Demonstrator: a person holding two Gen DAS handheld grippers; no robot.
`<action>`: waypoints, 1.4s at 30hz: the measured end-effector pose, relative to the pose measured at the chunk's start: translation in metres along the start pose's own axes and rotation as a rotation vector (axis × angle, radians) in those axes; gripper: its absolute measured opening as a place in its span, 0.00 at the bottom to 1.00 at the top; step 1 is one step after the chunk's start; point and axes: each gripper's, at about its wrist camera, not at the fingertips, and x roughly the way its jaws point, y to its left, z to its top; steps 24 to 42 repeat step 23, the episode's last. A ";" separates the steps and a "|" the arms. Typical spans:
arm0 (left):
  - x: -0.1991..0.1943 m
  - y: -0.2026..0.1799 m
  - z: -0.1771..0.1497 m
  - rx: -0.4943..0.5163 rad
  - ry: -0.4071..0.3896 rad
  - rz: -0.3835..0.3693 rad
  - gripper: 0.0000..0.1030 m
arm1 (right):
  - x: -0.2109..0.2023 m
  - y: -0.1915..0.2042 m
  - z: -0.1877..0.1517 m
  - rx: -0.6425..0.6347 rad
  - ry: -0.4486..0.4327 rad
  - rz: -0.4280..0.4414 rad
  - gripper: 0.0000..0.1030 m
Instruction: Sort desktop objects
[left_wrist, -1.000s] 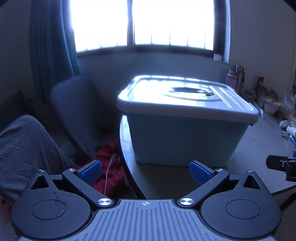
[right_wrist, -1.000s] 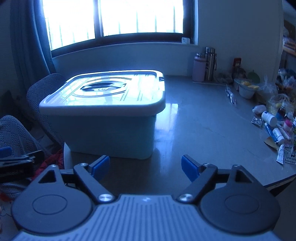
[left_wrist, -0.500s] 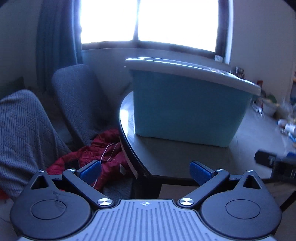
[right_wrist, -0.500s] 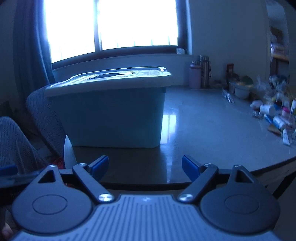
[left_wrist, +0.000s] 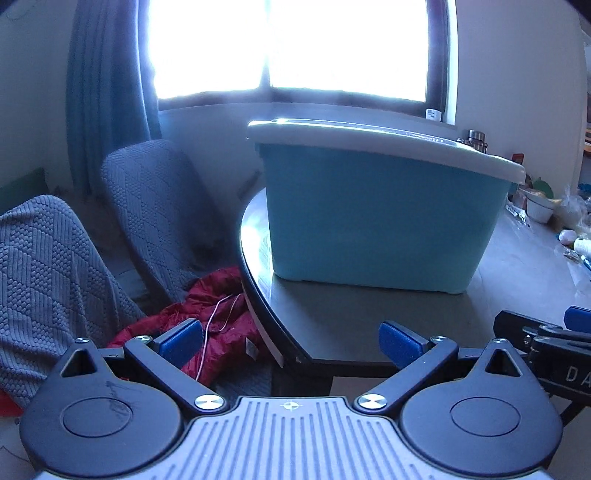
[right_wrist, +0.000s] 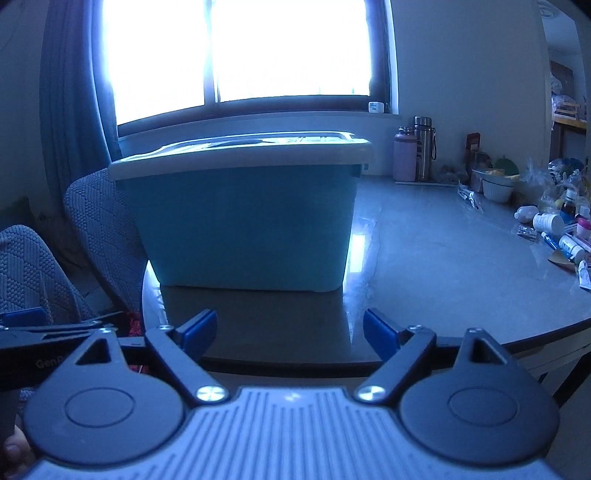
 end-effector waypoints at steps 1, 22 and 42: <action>0.002 0.000 0.000 0.001 0.003 0.002 1.00 | 0.002 -0.001 0.000 0.005 0.005 -0.002 0.84; 0.006 -0.017 0.003 0.066 -0.011 0.002 1.00 | 0.010 -0.004 -0.002 0.037 0.018 0.000 0.84; 0.006 -0.017 0.003 0.067 -0.010 0.001 1.00 | 0.010 -0.004 -0.002 0.034 0.018 -0.002 0.84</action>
